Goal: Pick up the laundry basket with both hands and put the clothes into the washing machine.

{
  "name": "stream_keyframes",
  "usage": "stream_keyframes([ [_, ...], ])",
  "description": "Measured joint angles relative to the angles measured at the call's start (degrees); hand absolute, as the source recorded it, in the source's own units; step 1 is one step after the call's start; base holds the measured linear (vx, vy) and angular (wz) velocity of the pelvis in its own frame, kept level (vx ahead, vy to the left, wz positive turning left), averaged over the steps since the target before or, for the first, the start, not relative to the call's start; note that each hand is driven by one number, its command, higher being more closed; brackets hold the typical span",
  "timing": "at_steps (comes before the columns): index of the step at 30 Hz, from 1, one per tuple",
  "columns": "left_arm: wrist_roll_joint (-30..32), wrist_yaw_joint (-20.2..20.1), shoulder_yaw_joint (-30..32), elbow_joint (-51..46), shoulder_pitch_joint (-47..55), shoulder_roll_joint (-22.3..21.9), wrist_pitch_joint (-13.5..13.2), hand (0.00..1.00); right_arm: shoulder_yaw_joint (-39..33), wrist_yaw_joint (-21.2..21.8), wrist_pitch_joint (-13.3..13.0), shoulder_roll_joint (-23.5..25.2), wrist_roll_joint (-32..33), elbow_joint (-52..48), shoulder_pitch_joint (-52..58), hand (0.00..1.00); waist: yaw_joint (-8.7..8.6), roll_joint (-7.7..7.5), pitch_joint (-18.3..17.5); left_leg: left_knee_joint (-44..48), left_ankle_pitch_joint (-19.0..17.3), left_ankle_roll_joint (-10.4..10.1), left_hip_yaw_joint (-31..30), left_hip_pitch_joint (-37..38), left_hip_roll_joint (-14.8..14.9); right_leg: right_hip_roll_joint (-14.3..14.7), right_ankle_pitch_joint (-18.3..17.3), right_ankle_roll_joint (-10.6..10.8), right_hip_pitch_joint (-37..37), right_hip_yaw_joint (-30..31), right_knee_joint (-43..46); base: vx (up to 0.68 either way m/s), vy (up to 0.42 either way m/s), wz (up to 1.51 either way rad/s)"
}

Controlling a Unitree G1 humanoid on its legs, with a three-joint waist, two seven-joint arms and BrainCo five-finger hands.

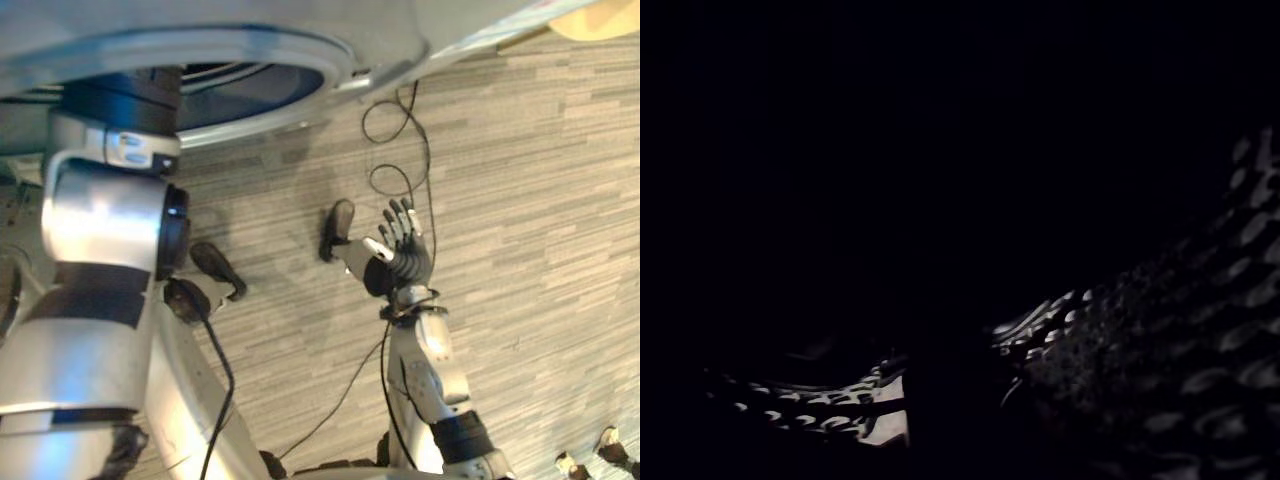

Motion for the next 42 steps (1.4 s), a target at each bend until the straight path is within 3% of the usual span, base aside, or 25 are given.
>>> stream_keyframes([
  [4, 13.49, -4.22, -5.95, 3.89, -0.65, 0.28, 6.13, 0.00, -0.25, 1.23, -0.49, 0.03, 0.04, -1.26, 1.01, 0.00, 1.22, -0.01, 0.01, 0.55, 1.62, 0.13, 0.38, 0.02, 0.79, -0.72, 1.08, -0.94, -0.04, -0.44, 0.57, -0.02, -0.028, 0.02],
  [6, 26.71, -10.15, -6.68, 11.67, -1.22, -1.83, 13.46, 0.00, -0.24, 1.57, -0.98, 0.03, 0.02, -0.53, 1.46, 0.00, 1.17, -0.05, -0.03, 1.54, 2.56, 0.84, 0.58, 0.13, 1.65, -1.66, 1.29, -2.39, 0.66, -0.40, 3.36, 0.00, -0.012, -0.03],
  [9, 40.59, -13.85, -6.20, 21.12, -0.20, -4.96, 20.47, 0.00, -0.54, 2.37, -0.96, 0.04, 0.03, 1.55, 1.24, 0.00, 1.21, -0.06, -0.04, 1.86, 2.92, 0.85, 0.04, 0.16, 2.14, -0.90, 1.27, -2.74, 0.95, -0.62, 3.25, 0.01, -0.017, -0.10],
  [12, 51.39, -15.62, -1.05, 25.08, 3.82, -7.87, 24.94, 0.00, -0.62, 3.55, -0.91, 0.02, 1.41, 4.28, 1.46, 0.00, 1.11, -0.07, -0.04, 1.92, 3.00, 0.91, 0.07, 0.70, 2.47, -0.51, 1.60, -3.17, 1.28, -0.63, 3.12, -0.01, -0.028, -0.09],
  [14, 57.43, -16.90, 2.30, 25.38, 8.84, -8.37, 26.44, 0.00, -0.84, 4.08, -0.89, 0.01, 2.40, 6.32, 1.43, 0.00, 1.27, -0.07, -0.04, 1.31, 3.07, 0.89, 0.10, 2.24, 2.54, -0.17, 1.99, -3.84, 2.84, -0.86, 2.41, -0.02, -0.038, -0.03],
  [18, 60.26, -17.42, 9.98, 25.33, 19.28, -11.65, 27.83, 0.00, -1.23, 4.86, -0.13, -0.49, 3.12, 9.72, 2.04, 0.00, 1.37, -0.08, -0.10, -3.41, 4.29, 0.26, 1.25, 7.93, 2.02, 0.54, 2.51, -3.63, 8.62, -1.62, -2.26, -0.04, -0.046, 0.10],
  [20, 59.98, -17.59, 13.17, 25.17, 24.27, -12.92, 27.22, 0.00, -1.60, 5.02, 0.67, -0.59, 2.91, 10.77, 2.83, 0.00, 1.51, -0.15, -0.21, -6.28, 5.17, -0.01, 2.22, 11.26, 1.04, 0.46, 2.76, -3.99, 11.43, -1.63, -4.32, -0.03, -0.060, 0.24],
  [22, 60.01, -17.24, 15.52, 23.47, 32.01, -13.95, 24.56, 0.00, -1.74, 5.07, 1.38, -0.77, 1.71, 10.77, 4.94, 0.00, 1.73, -0.05, -2.12, -9.93, 6.26, -0.42, 3.51, 14.59, 0.28, 0.51, 3.05, -4.45, 13.97, -1.90, -7.02, 0.00, -0.074, 0.18],
  [27, 56.57, -17.61, 20.12, 22.70, 43.26, -17.77, 22.43, 0.00, -2.12, 5.20, 1.63, -1.27, -0.18, 11.40, 7.30, 0.00, 2.37, 0.24, -5.26, -16.54, 7.51, -1.71, 5.37, 23.42, -1.75, 0.65, 3.05, -4.43, 21.29, -1.95, -11.58, 0.02, -0.069, 0.13],
  [34, 49.72, -18.34, 23.41, 25.26, 67.68, -26.23, 24.63, 0.00, -2.57, 5.01, 2.67, -2.20, -3.16, 17.12, 7.22, 0.00, 2.65, 1.25, -7.85, -21.71, 7.95, -2.31, 7.05, 33.50, -3.77, 0.11, 1.96, -2.91, 30.17, -1.91, -14.47, 0.02, -0.059, 0.14],
  [36, 47.48, -18.92, 23.29, 25.13, 77.58, -27.78, 24.92, 0.00, -2.56, 4.95, 2.97, -2.16, -5.59, 21.72, 7.09, 0.00, 3.64, 1.29, -7.87, -23.82, 8.26, -2.82, 7.59, 39.03, -5.01, -0.49, 1.92, -2.86, 34.55, -1.56, -14.69, 0.01, -0.082, 0.19],
  [38, 46.12, -19.15, 23.06, 23.27, 79.55, -29.06, 24.06, 0.00, -2.62, 4.81, 3.43, -2.46, -6.85, 25.20, 7.15, 0.00, 4.47, 1.64, -7.89, -25.63, 8.75, -2.79, 7.98, 43.10, -6.03, -1.04, 1.33, -2.19, 38.25, -1.32, -15.42, -0.01, -0.072, 0.27],
  [40, 43.95, -20.84, 23.29, 22.70, 83.70, -30.38, 21.66, 0.00, -1.97, 4.91, 4.28, -2.75, -9.96, 30.94, 7.87, 0.00, 5.41, 3.29, -9.53, -29.37, 8.99, -3.25, 7.95, 51.28, -7.17, -1.27, 0.51, -1.26, 46.61, -1.67, -18.04, -0.02, -0.072, 0.25],
  [42, 43.32, -21.57, 23.29, 22.53, 87.10, -30.46, 20.94, 0.00, -1.44, 5.01, 4.94, -2.80, -12.05, 34.22, 8.87, 0.00, 5.79, 4.11, -10.53, -33.80, 10.05, -3.52, 8.31, 56.95, -8.75, -1.69, 0.53, -0.94, 51.98, -2.28, -20.80, 0.02, -0.069, 0.31],
])
